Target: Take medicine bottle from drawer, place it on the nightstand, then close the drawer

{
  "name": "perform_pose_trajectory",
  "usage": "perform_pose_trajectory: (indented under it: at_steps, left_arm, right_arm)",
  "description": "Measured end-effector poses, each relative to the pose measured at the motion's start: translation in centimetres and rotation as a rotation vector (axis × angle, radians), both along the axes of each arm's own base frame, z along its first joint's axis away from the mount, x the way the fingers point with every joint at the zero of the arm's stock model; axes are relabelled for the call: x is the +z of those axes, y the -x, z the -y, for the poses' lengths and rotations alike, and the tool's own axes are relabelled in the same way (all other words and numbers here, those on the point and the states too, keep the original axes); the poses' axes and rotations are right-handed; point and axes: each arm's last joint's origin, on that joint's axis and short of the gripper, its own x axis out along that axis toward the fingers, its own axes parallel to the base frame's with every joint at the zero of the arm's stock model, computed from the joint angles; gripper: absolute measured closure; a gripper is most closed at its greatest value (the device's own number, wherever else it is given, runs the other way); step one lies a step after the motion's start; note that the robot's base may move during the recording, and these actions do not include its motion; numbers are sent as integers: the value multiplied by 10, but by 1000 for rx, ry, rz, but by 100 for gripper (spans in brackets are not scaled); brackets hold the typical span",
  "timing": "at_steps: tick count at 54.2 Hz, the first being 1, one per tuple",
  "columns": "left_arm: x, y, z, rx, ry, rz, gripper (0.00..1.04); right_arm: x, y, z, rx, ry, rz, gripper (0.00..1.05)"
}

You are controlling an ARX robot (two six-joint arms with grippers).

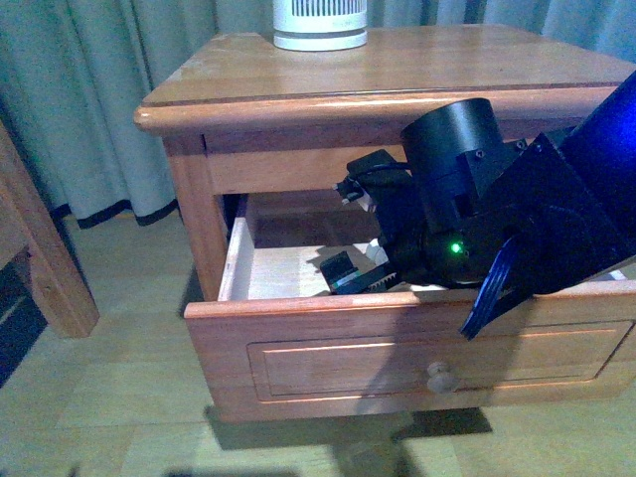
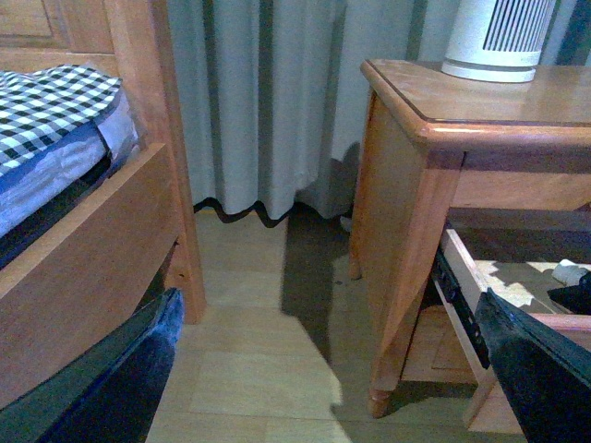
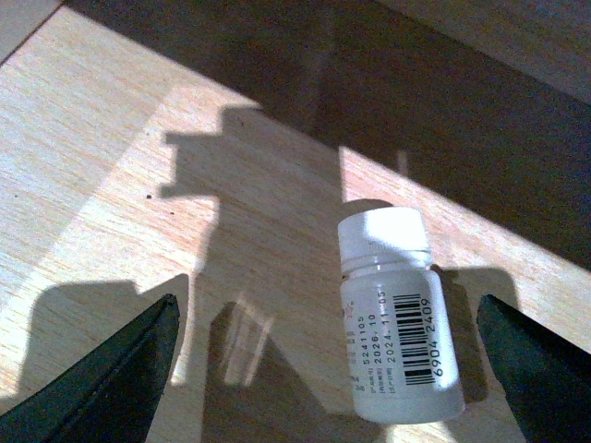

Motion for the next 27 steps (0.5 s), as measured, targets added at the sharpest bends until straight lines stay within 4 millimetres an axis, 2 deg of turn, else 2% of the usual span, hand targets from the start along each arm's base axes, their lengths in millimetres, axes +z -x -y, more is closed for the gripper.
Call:
perform_pose_trajectory:
  at_steps: [16, 27]
  left_arm:
    - [0, 0, 0, 0, 0, 0, 7]
    - [0, 0, 0, 0, 0, 0, 7]
  right_arm:
    - [-16, 3, 0, -25, -12, 30, 7]
    - [-19, 4, 1, -52, -12, 32, 35]
